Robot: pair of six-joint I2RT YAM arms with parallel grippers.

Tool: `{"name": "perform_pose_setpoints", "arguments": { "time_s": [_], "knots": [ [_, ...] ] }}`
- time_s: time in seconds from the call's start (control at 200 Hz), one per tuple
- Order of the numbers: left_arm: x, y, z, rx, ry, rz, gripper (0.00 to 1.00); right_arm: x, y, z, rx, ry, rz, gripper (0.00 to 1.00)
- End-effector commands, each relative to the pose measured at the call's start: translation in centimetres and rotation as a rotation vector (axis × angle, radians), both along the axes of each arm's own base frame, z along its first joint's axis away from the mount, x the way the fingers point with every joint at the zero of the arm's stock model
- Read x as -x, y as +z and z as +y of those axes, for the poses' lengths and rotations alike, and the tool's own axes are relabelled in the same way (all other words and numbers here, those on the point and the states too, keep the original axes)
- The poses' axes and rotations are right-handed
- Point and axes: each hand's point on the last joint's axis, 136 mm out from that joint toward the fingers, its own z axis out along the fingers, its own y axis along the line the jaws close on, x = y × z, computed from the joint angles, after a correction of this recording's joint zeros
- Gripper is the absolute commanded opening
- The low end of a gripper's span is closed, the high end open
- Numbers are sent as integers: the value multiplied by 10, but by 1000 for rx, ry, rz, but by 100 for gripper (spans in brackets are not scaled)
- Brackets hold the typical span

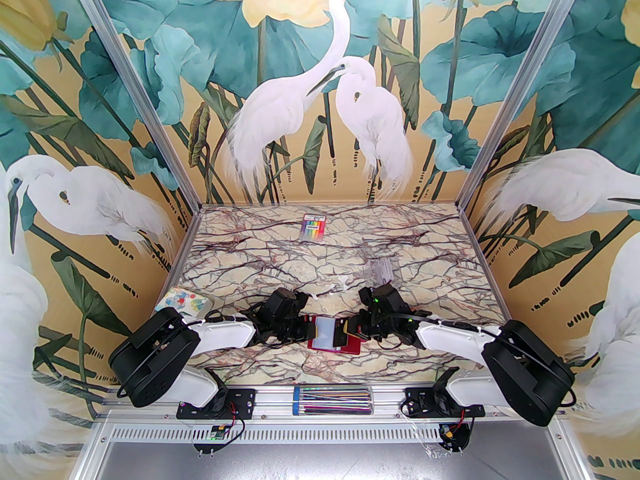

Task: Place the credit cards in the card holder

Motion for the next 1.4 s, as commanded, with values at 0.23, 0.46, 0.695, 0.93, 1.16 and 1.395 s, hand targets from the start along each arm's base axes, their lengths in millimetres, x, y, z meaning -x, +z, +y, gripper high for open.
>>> {"name": "perform_pose_setpoints", "arguments": {
  "time_s": [0.23, 0.46, 0.695, 0.93, 1.16, 1.395],
  "knots": [
    [8, -19, 12, -87, 2, 39, 0, 1, -7, 1, 2, -5, 8, 0],
    [8, -20, 12, -87, 3, 40, 0, 1, -12, -1, 15, -6, 12, 0],
    [8, -20, 12, -86, 5, 39, 0, 2, -13, -2, 21, -5, 10, 0],
    [9, -21, 12, -89, 3, 42, 0, 3, -10, -1, 14, 3, 9, 0],
    [8, -22, 12, -91, 3, 42, 0, 3, -7, -2, 15, 6, -1, 0],
    [9, -22, 12, -92, 3, 44, 0, 5, -12, -2, 19, 6, 11, 0]
  ]
}}
